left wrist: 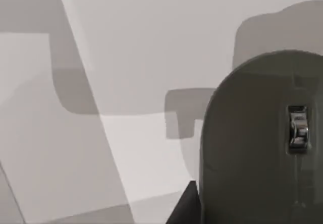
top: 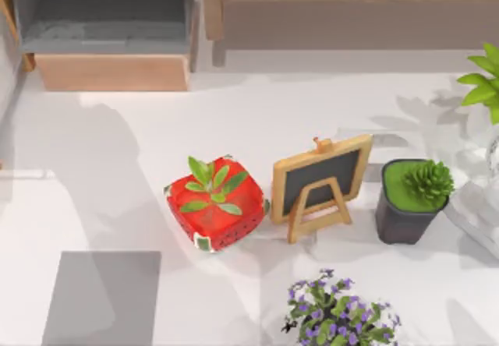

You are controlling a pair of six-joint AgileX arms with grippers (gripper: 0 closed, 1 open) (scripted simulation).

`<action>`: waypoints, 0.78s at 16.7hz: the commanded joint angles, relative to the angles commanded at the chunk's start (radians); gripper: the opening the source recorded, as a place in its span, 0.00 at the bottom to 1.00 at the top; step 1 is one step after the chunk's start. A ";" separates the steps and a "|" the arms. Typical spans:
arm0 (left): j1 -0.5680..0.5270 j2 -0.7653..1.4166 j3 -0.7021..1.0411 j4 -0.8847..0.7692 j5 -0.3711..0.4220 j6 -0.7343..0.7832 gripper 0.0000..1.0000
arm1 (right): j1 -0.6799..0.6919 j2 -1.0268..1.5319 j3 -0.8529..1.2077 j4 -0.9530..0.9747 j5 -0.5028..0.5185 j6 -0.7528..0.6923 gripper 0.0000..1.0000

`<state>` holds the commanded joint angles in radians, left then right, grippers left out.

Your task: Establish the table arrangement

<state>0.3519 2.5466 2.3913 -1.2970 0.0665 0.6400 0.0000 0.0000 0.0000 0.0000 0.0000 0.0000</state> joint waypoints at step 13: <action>-0.256 -0.611 -0.597 0.273 -0.057 -0.449 0.00 | 0.000 0.000 0.000 0.000 0.000 0.000 1.00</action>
<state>0.0958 1.9359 1.7947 -1.0240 0.0097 0.1907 0.0000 0.0000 0.0000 0.0000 0.0000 0.0000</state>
